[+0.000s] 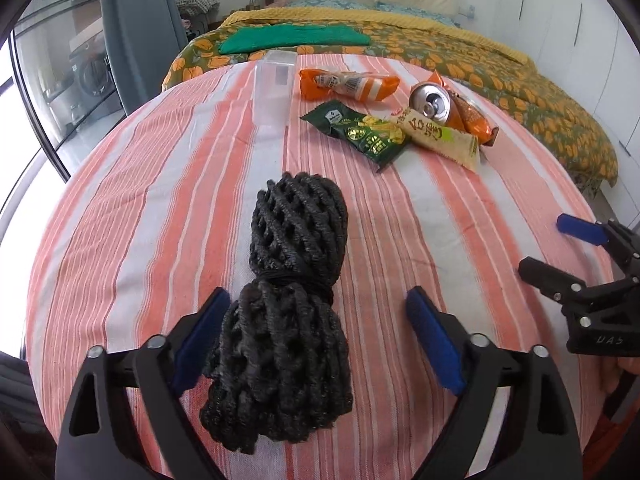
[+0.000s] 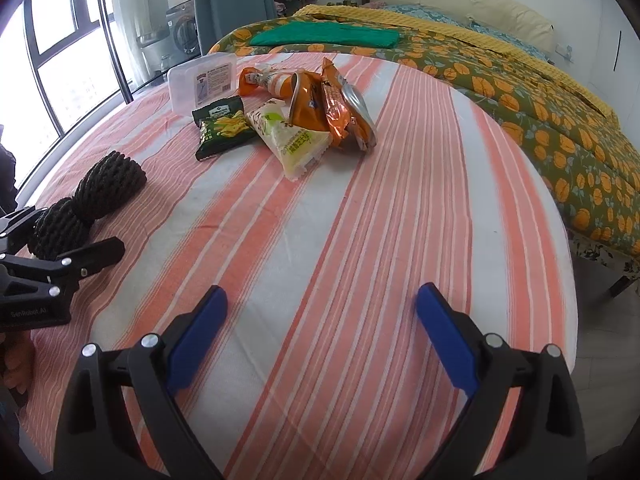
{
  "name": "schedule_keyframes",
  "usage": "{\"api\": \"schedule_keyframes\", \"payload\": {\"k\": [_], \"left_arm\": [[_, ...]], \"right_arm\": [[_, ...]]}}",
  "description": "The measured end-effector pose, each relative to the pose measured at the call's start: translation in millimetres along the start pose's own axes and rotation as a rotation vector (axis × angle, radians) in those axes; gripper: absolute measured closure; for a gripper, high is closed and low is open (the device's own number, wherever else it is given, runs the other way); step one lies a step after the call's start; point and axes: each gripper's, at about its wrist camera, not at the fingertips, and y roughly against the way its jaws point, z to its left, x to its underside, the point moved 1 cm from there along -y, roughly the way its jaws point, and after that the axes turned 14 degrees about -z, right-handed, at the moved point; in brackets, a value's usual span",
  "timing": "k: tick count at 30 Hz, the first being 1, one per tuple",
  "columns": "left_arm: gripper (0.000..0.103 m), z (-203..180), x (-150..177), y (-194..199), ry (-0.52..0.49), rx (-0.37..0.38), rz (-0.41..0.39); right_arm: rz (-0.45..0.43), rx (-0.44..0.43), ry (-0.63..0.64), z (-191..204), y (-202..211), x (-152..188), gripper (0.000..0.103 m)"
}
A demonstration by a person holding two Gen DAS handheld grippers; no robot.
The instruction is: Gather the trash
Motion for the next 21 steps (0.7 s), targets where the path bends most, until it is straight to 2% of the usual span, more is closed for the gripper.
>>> {"api": "schedule_keyframes", "payload": {"k": [3,5,8,12,16,18,20,21], "left_arm": [[0.010,1,1,-1,0.006,0.000,0.004],[0.009,0,1,-1,0.004,0.001,0.006],[0.008,1,1,-1,0.006,0.001,0.006],[0.008,0,0,-2,0.009,0.002,0.008],[0.008,0,0,-2,0.012,0.004,0.008],[0.008,1,0,-2,0.015,0.007,0.008],[0.008,1,0,-2,0.015,0.007,0.009],[0.007,1,0,-2,0.016,0.007,0.009]], "right_arm": [[-0.004,-0.036,-0.048,-10,-2,-6,0.010],[-0.024,-0.031,-0.084,-18,-3,-18,0.010],[-0.058,-0.026,-0.153,-30,-15,-57,0.010],[0.008,-0.060,-0.188,-24,-54,-99,0.010],[0.059,-0.041,-0.172,-10,-86,-118,0.012],[0.091,-0.006,-0.152,-9,-98,-118,0.023],[0.096,0.004,-0.177,-16,-103,-117,0.047],[0.104,-0.009,-0.204,-22,-104,-116,0.048]]}}
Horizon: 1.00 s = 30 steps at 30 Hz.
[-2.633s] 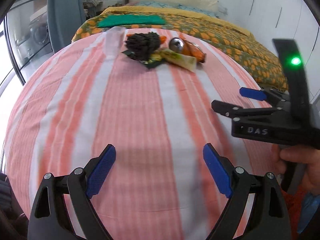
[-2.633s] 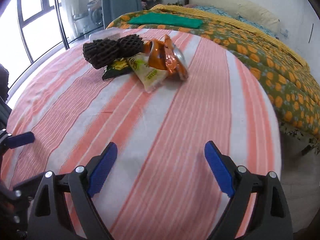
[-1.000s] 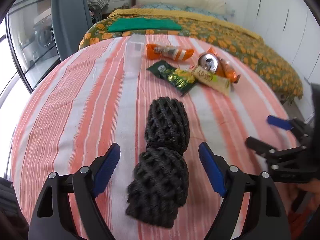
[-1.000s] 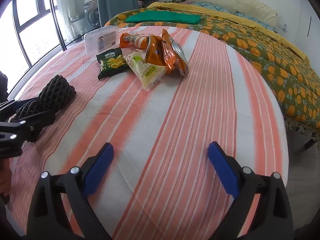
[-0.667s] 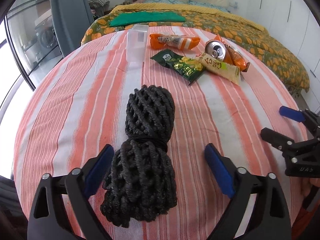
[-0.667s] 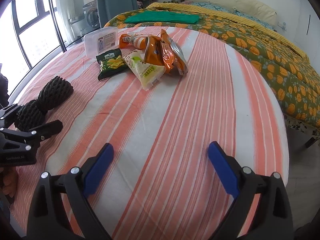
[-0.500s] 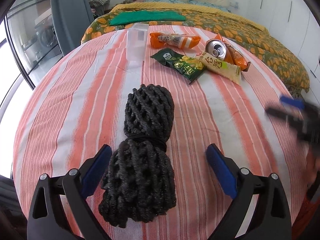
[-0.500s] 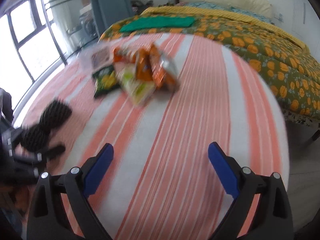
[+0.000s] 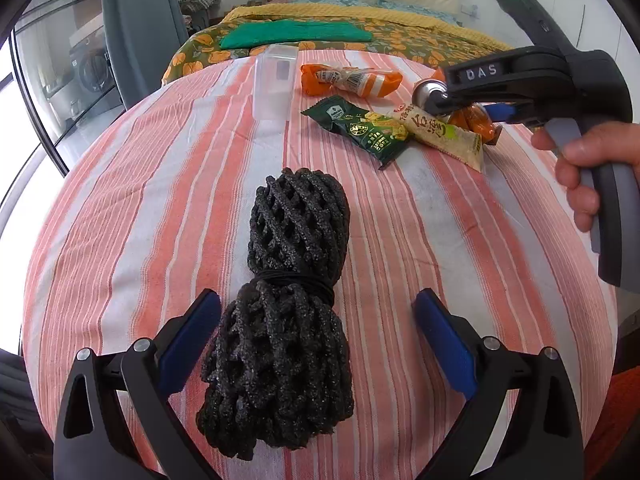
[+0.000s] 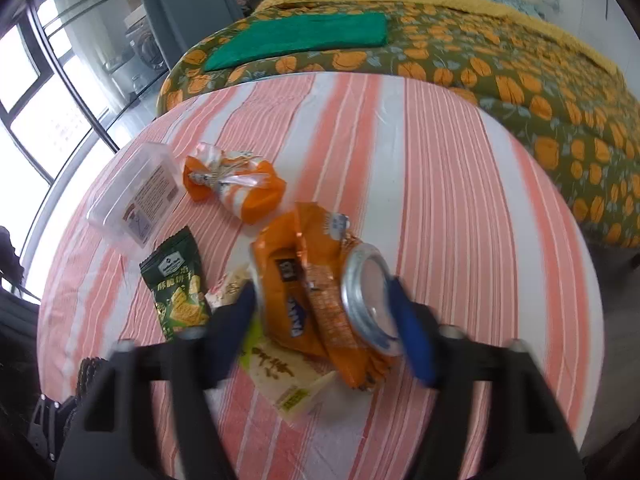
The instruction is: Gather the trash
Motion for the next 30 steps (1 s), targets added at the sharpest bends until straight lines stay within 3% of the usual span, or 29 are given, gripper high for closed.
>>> {"api": "schedule_keyframes", "payload": {"k": [9,15,19,21,23,26,30], "left_arm": [[0.007,0,0,0,-0.001,0.000,0.000],[0.007,0,0,0,-0.001,-0.001,0.000],[0.006,0,0,0,-0.002,-0.003,0.000],[0.006,-1,0,1,-0.003,-0.008,0.000],[0.006,-1,1,2,-0.002,-0.010,0.000],[0.006,1,1,3,0.010,0.004,-0.003],[0.006,15,3,14,0.077,0.109,-0.029]], "right_arm": [[-0.084,-0.011,0.000,-42,52,8,0.055],[-0.025,-0.086,0.113,-37,96,42,0.056],[0.067,-0.131,0.216,-16,109,72,0.056],[0.044,-0.104,0.276,-6,107,82,0.054],[0.024,-0.094,0.288,-3,104,87,0.041],[-0.001,-0.094,0.255,-4,99,94,0.031],[-0.021,-0.094,0.223,-8,100,99,0.028]]}}
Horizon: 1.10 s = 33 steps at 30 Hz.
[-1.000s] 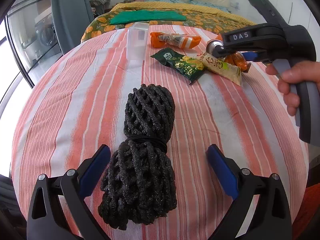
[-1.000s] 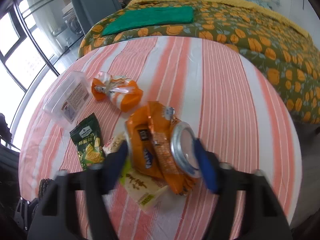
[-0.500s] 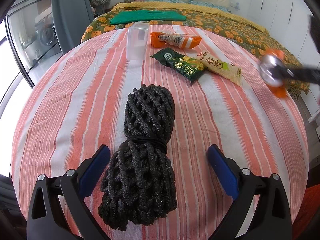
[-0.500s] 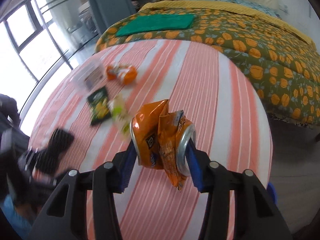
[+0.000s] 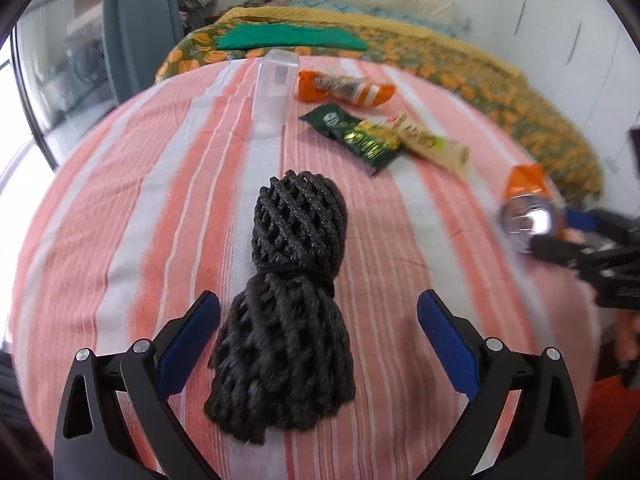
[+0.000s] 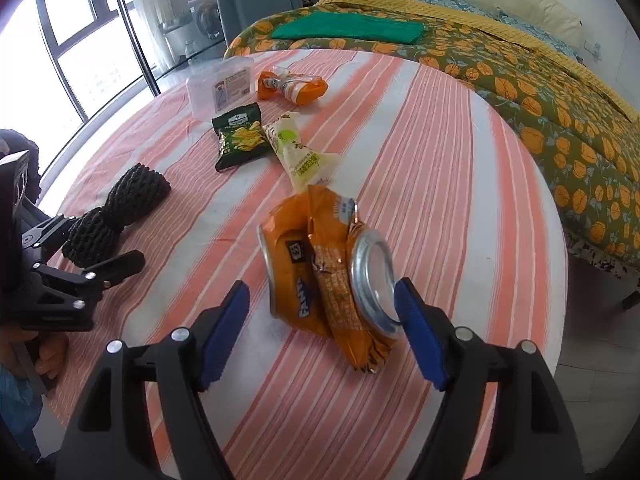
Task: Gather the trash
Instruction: 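Grasp the black net with the left gripper while the right gripper grasps the orange can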
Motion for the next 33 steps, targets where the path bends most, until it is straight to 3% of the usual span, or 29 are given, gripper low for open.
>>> {"api": "schedule_keyframes", "payload": {"k": [3,5,9,10,11,13,14,16,22,27,28,30,33], "left_arm": [[0.006,14,-2,15,0.047,0.063,-0.025],[0.006,21,-7,22,0.060,0.061,-0.051],[0.006,16,-16,11,0.024,0.043,-0.018],[0.006,12,-18,6,-0.006,0.023,-0.005],[0.009,9,-19,2,-0.024,0.008,0.007],[0.031,4,-17,-5,-0.050,-0.003,0.043],[0.038,3,-16,-6,-0.052,0.001,0.055],[0.062,2,-12,-4,-0.070,-0.035,0.045],[0.067,-5,-9,11,-0.008,0.014,0.019],[0.067,-49,-9,21,-0.004,0.099,0.014],[0.067,-62,-9,20,-0.007,0.123,0.016],[0.067,-89,-9,17,-0.020,0.157,0.018],[0.067,-119,-9,8,-0.042,0.169,0.014]], "right_arm": [[-0.017,0.006,0.030,1,8,0,0.020],[-0.024,0.021,0.050,3,8,-1,0.019],[-0.013,0.031,0.002,2,0,-3,0.019],[-0.011,0.033,-0.008,2,-1,-3,0.020],[-0.004,0.040,-0.019,1,-3,-3,0.031],[0.008,0.058,-0.026,0,-4,-2,0.044],[0.009,0.055,-0.036,-2,-3,-2,0.046],[0.011,0.049,-0.034,-3,1,-1,0.048],[-0.046,-0.008,-0.072,-9,31,-1,0.051],[-0.089,-0.052,-0.163,-35,66,5,0.051],[-0.092,-0.055,-0.180,-41,70,7,0.076],[-0.087,-0.064,-0.245,-61,77,13,0.076],[-0.069,-0.038,-0.235,-73,74,20,0.076]]}}
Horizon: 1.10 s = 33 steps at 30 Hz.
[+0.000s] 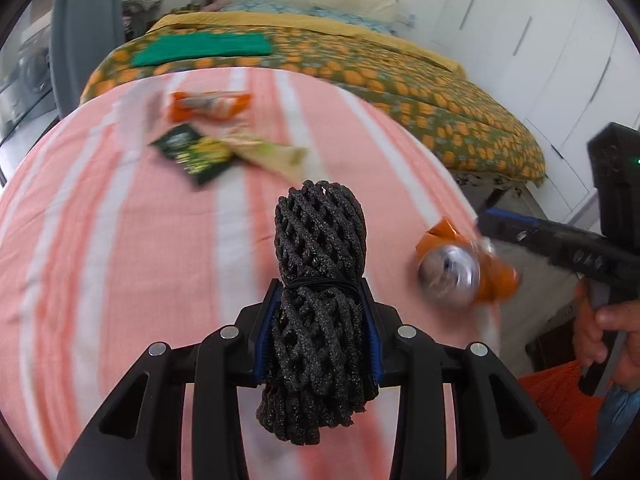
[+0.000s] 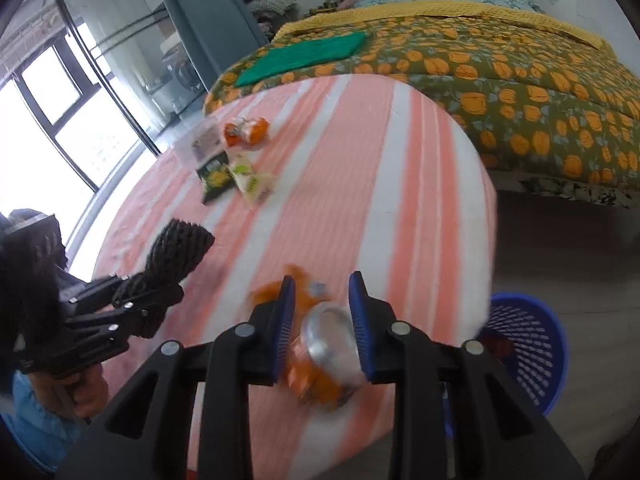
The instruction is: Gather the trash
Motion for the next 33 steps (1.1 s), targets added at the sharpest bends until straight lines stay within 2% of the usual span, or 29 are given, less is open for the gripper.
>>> {"api": "schedule_keyframes", "payload": {"k": [3,5,9,12,13,14,15,16,17,20,24,25,26,29,33], "left_arm": [[0.067,-11,0,-9,0.014,-0.010,-0.005],[0.067,-7,-1,-8,0.035,-0.025,-0.015],[0.067,13,-4,-3,0.070,-0.060,-0.022],[0.067,28,-6,8,0.071,-0.084,-0.030],[0.067,32,-6,12,0.067,-0.090,-0.035],[0.067,35,-5,16,0.065,-0.094,-0.039],[0.067,38,-4,19,0.064,-0.095,-0.042],[0.067,40,-2,23,0.065,-0.094,-0.045],[0.067,42,0,25,0.067,-0.093,-0.047],[0.067,43,7,29,0.084,-0.074,-0.045],[0.066,33,20,25,0.093,-0.042,-0.020],[0.066,30,22,25,0.085,-0.039,-0.016],[0.066,25,24,26,0.077,-0.033,-0.013],[0.066,14,26,29,0.052,-0.012,-0.004],[0.066,-11,25,26,0.022,0.032,0.008]], "right_arm": [[0.018,0.002,-0.011,-6,-13,16,0.076],[-0.007,-0.006,-0.014,-4,-15,23,0.076],[-0.022,-0.037,-0.056,6,-26,28,0.076],[-0.052,-0.054,-0.046,13,-22,19,0.074],[-0.063,-0.054,-0.022,15,-16,13,0.058],[-0.067,-0.056,-0.001,16,-11,9,0.031],[-0.075,-0.062,0.040,17,-1,5,0.022],[-0.078,-0.069,0.069,18,5,4,0.016],[-0.073,-0.083,0.104,19,11,5,0.016],[0.009,-0.177,0.248,32,21,23,0.007],[0.092,-0.136,0.387,44,4,54,0.007],[0.117,-0.128,0.378,43,-3,60,0.022],[0.118,-0.114,0.368,42,-5,61,0.044],[0.094,-0.112,0.288,33,-3,54,0.050],[0.052,-0.083,0.225,18,11,45,0.050]]}}
